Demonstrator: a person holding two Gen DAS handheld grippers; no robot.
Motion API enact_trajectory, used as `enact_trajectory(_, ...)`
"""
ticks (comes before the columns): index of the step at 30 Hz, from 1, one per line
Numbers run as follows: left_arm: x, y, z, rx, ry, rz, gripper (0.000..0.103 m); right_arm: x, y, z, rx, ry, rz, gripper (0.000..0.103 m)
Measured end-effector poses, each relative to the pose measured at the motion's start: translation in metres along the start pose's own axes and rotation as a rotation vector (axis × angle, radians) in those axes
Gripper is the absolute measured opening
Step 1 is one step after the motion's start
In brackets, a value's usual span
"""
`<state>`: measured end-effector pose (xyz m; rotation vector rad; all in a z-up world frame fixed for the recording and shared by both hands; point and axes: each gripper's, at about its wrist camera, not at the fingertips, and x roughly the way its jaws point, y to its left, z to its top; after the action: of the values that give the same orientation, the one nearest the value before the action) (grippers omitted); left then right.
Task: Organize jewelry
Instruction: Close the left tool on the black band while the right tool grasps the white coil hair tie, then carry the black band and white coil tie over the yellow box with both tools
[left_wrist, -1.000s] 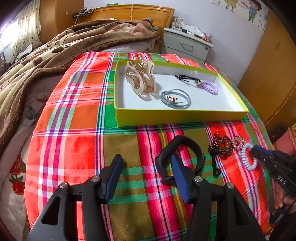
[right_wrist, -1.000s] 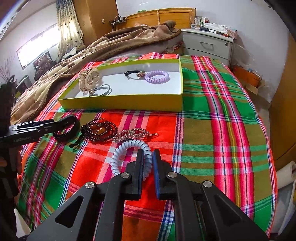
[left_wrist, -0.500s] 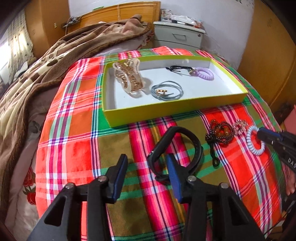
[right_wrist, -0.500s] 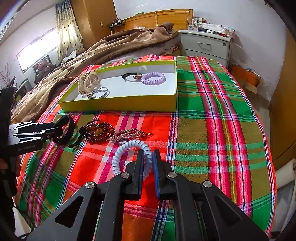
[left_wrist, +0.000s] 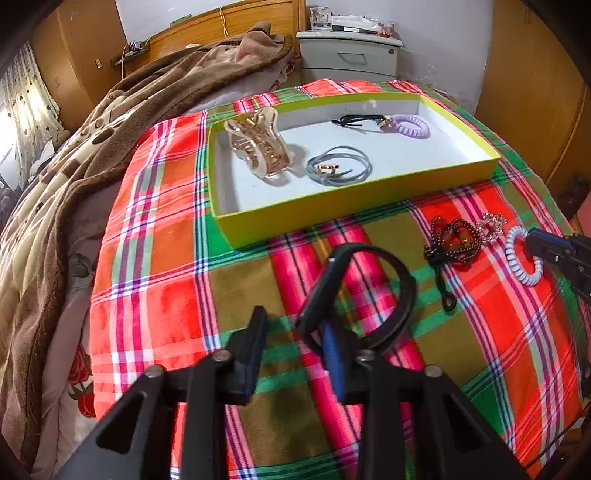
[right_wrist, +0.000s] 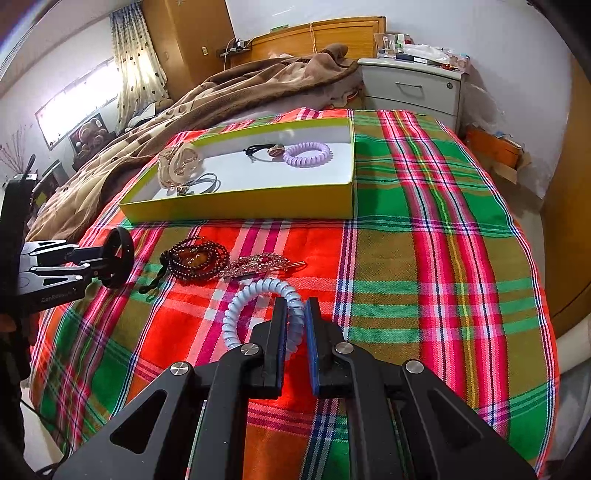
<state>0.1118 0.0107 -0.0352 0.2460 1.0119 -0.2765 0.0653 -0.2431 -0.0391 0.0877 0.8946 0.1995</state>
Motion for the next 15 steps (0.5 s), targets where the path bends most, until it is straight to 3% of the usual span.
enact_trajectory(4, -0.0006, -0.0049, -0.0004, 0.001, -0.01, -0.013, 0.015, -0.0006, -0.0012, 0.0003, 0.006, -0.005, 0.001, 0.01)
enact_trajectory(15, -0.005, -0.0091, -0.0021, -0.015, -0.033, -0.008, 0.015, -0.0012, -0.0033, -0.0006, 0.016, -0.011, 0.007, 0.01)
